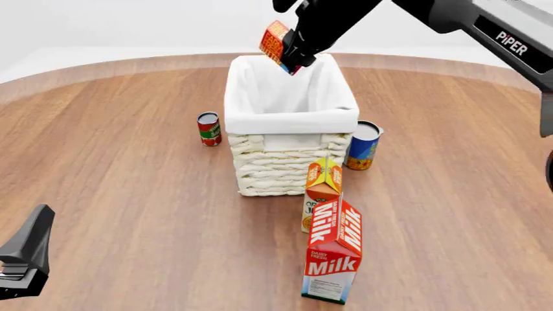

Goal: Pick up the butter and put it in the basket.

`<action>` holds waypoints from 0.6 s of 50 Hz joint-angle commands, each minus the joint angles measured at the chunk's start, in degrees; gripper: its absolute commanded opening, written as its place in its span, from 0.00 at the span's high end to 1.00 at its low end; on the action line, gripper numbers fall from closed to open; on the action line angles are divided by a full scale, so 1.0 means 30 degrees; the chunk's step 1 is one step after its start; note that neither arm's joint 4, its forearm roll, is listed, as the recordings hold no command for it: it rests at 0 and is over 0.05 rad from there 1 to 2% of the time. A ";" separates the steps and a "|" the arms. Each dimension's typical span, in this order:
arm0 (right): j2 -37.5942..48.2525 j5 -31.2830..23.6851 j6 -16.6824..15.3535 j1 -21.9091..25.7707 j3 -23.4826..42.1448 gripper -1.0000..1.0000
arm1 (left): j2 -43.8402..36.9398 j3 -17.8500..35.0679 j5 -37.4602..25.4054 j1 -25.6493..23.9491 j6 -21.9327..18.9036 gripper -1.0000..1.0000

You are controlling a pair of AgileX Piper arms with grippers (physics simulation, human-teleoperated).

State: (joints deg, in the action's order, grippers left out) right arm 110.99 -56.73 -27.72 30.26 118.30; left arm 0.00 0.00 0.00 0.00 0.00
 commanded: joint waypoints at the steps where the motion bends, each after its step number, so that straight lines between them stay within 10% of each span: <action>1: 0.0261 0.0056 0.0152 -0.0008 0.0490 1.00 | 0.0000 0.0000 0.0000 0.0000 0.0000 0.00; 30: 0.2320 -0.0623 -0.0268 -0.0348 0.2503 1.00 | 0.0000 0.0000 0.0000 0.0000 0.0000 0.00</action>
State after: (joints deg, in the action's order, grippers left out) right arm 117.17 -58.59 -29.17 29.29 123.73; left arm 0.00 0.00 0.00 0.00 0.00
